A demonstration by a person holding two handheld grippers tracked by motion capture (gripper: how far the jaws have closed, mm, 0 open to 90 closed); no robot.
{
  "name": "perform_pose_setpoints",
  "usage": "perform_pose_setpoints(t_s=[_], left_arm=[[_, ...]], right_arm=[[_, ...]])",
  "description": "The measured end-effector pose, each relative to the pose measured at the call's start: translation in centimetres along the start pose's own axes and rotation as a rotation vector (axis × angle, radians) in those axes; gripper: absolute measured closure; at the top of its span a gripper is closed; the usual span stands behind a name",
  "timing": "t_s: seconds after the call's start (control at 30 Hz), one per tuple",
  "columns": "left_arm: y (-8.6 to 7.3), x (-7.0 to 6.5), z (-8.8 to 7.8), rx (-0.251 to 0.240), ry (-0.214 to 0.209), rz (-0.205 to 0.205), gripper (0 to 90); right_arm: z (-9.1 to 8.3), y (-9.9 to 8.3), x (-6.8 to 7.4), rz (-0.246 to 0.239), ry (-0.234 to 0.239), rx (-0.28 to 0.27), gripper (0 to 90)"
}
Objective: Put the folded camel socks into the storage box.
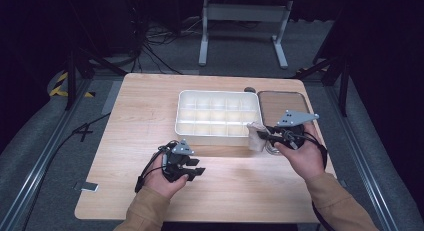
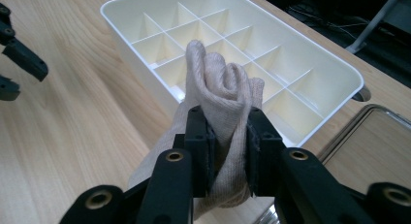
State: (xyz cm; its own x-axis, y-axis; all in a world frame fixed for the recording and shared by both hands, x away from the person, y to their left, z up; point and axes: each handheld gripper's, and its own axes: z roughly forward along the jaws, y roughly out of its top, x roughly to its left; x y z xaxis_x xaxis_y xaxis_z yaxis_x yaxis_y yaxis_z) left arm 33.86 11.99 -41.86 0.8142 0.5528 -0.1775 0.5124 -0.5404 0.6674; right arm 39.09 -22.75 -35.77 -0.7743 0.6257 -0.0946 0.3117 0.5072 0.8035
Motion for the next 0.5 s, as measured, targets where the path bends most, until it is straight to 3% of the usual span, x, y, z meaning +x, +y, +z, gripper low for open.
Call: perform_pose_setpoints(t_s=[0.27,0.5], left_arm=[[-0.5,0.0,-0.4,-0.005,0.01,-0.015,60.6],[-1.2,-0.1,-1.2,-0.018,0.025,-0.033,60.5]], right_arm=[[0.9,1.1,-1.5,-0.009,-0.026,0.02,74.6],[2.8,1.6,-2.9,-0.037,-0.055,0.046,74.4]])
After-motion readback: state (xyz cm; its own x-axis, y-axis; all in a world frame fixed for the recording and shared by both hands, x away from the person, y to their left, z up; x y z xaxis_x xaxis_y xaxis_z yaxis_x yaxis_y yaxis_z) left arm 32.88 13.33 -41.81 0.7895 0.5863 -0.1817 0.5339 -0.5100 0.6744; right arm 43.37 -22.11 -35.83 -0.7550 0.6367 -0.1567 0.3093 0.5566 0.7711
